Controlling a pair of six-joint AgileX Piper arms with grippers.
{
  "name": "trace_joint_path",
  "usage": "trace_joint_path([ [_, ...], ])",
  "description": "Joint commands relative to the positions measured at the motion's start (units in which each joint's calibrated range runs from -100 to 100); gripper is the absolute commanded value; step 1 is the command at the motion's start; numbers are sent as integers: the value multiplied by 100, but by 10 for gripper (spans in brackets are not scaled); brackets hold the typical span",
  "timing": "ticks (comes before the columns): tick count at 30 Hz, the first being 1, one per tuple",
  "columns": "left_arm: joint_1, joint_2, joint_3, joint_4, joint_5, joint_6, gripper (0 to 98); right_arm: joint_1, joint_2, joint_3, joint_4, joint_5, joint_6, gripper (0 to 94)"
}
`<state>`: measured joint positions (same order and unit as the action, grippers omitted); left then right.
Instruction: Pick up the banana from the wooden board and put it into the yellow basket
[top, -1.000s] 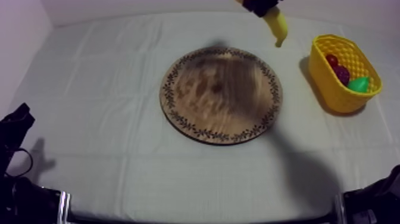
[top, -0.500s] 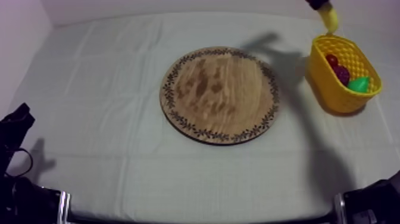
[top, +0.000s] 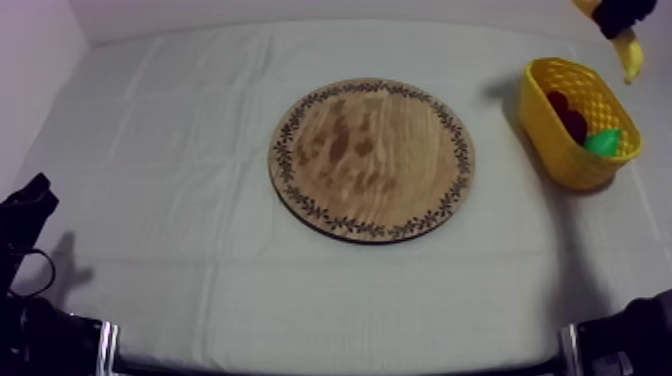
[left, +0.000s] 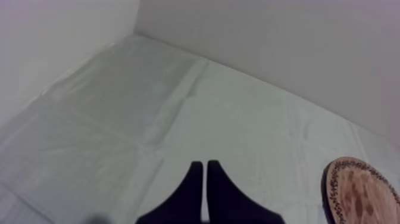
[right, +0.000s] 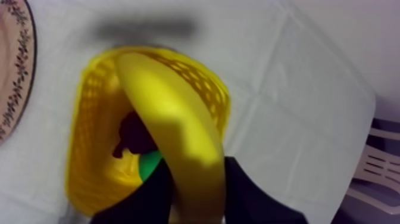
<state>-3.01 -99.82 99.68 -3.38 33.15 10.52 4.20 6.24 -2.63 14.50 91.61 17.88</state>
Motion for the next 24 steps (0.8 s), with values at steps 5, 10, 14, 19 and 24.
trace_joint_path([
  [5, 1, 0, -1, 4, -1, 1, 1, 197, -232, 541, 48, -171, 60, 148],
  [10, 1, 0, -1, 4, -1, 1, 1, 204, -176, 966, 65, -397, -36, 148],
  [14, 1, 0, -1, 4, -1, 1, 1, 201, 69, 1239, 77, -621, -159, 150],
  [19, 1, 0, -1, 4, -1, 1, 1, 194, 519, 1402, 71, -908, -321, 158],
  [24, 1, 0, -1, 4, -1, 1, 1, 173, 1048, 1337, 21, -1110, -444, 167],
])
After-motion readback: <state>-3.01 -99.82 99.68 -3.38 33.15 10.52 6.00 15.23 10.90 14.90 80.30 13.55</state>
